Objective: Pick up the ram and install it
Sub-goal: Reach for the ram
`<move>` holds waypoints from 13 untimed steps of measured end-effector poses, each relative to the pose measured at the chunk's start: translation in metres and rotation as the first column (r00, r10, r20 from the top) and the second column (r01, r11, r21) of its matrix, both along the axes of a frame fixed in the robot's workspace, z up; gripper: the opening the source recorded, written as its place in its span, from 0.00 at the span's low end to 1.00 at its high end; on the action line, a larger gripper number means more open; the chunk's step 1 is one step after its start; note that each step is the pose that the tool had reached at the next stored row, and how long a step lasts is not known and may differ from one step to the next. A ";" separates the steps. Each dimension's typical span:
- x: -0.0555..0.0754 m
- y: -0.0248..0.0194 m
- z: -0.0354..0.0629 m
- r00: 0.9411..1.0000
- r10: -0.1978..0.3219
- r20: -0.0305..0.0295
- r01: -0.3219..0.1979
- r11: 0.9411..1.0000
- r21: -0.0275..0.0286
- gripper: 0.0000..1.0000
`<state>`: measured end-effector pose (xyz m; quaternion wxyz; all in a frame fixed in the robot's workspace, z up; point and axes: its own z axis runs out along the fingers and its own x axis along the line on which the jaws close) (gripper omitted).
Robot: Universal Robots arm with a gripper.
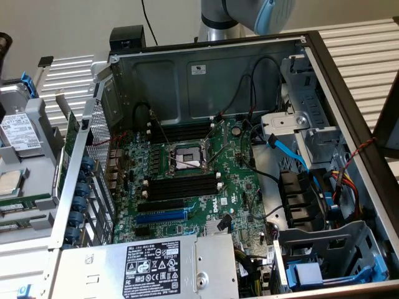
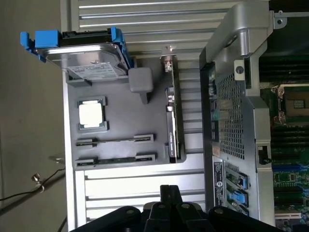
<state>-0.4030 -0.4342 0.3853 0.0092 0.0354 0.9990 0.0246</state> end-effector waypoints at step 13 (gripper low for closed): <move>-0.041 -0.0006 -0.0017 1.000 0.004 0.000 -0.004 1.000 0.000 0.11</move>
